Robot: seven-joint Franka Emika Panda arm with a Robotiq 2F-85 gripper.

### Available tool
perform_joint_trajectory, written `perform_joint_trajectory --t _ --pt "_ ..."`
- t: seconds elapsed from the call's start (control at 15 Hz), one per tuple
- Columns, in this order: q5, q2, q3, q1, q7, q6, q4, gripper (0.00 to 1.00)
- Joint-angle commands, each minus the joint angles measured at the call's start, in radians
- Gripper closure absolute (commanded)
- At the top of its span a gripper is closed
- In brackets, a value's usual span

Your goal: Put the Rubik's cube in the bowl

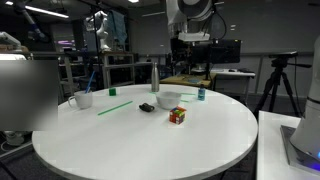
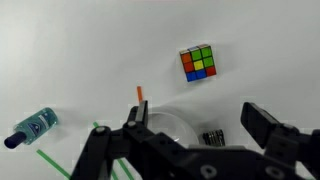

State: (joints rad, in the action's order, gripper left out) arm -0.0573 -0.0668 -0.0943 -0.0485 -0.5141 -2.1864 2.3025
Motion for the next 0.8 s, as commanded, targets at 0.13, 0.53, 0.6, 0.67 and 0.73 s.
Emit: perform_joint_trajectory --t 0.13,0.53,0.6,0.67,0.73 --pt "0.038 0.131 0.031 0.004 0.035 -0.014 -0.029 0.0" --pt "0.109 0.227 0.027 -0.013 0.188 -0.02 -0.105 0.0" --pt "0.117 0.243 0.024 -0.015 0.213 -0.016 -0.127 0.0" --pt "0.128 0.256 0.022 -0.016 0.242 -0.012 -0.146 0.0" --pt "0.142 0.27 0.019 -0.016 0.283 -0.01 -0.161 0.0"
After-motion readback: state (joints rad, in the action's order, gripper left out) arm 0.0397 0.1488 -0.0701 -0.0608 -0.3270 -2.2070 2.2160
